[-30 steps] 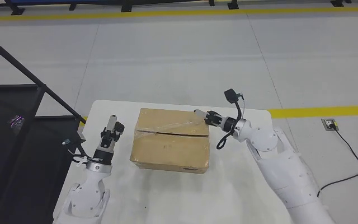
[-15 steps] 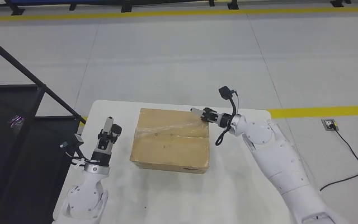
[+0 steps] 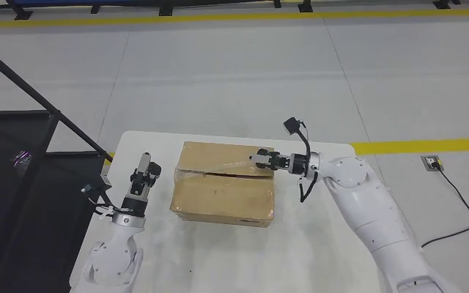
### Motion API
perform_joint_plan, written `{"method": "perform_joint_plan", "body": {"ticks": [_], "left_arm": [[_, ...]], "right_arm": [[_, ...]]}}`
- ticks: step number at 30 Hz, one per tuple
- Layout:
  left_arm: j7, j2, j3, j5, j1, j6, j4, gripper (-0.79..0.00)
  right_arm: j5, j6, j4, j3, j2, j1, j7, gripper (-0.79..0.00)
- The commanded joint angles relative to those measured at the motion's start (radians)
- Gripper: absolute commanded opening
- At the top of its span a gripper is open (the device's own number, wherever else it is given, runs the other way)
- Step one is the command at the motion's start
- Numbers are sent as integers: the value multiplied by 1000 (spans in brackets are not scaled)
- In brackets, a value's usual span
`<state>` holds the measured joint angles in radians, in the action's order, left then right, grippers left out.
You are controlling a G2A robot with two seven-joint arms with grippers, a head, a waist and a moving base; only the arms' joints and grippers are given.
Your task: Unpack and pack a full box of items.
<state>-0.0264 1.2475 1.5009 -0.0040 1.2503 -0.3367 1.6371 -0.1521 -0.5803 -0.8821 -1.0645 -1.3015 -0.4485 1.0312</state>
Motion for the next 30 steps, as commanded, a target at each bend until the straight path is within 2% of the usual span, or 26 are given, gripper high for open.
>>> {"method": "perform_joint_plan", "body": {"ticks": [1,5,9,13,20,30], "left_arm": [[-1,1,-1,2,-1,1,-1,0],[-4,2,-1,3,-2,4,0,0],[-5,4,-3,5,-3,3,-1,0],[-4,5,1,2,2,-4,-1,0],[-1,6,16,0,17,-14,1,0],[-1,9,20,6,21,-13,10,0]], "right_arm": [[32,47,-9,-11,6,-6,-36,0],[161,142,-76,-22,19,-18,-131,0],[309,141,-159,-18,29,-48,-232,0],[400,132,-163,-1,30,-48,-282,0],[421,97,-86,41,17,-5,-282,0],[359,3,-8,79,0,42,-228,0]]}}
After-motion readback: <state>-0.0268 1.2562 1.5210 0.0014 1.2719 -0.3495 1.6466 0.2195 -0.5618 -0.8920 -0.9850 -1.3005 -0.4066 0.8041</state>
